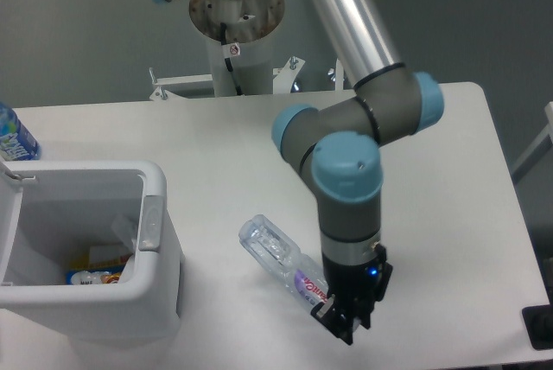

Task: Place the trash in the trash can
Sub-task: 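Lift the bottle by its labeled end, tilting it upright, then carry the bottle over the bin and lower it inside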

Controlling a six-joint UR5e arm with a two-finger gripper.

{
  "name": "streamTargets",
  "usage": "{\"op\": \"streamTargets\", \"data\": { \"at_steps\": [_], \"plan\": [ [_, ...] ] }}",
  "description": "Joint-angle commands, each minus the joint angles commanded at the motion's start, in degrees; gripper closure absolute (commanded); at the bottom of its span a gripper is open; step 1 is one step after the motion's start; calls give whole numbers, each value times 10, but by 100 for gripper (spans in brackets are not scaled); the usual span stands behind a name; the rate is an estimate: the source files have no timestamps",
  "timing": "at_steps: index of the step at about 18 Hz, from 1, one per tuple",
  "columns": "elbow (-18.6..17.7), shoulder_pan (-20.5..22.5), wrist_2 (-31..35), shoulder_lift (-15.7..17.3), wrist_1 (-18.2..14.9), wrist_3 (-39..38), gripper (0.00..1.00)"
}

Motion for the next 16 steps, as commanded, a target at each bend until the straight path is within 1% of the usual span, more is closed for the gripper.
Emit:
{"op": "streamTargets", "data": {
  "at_steps": [2,5,6,9,13,16],
  "plan": [
    [18,4,-12,13,13,1,75],
    [28,4,-17,35,60,3,75],
    [35,4,-17,41,68,4,75],
    [55,3,-31,69,69,3,75],
    [59,-8,-45,105,69,4,75],
    [54,-49,-45,118,70,6,75]
  ]
}}
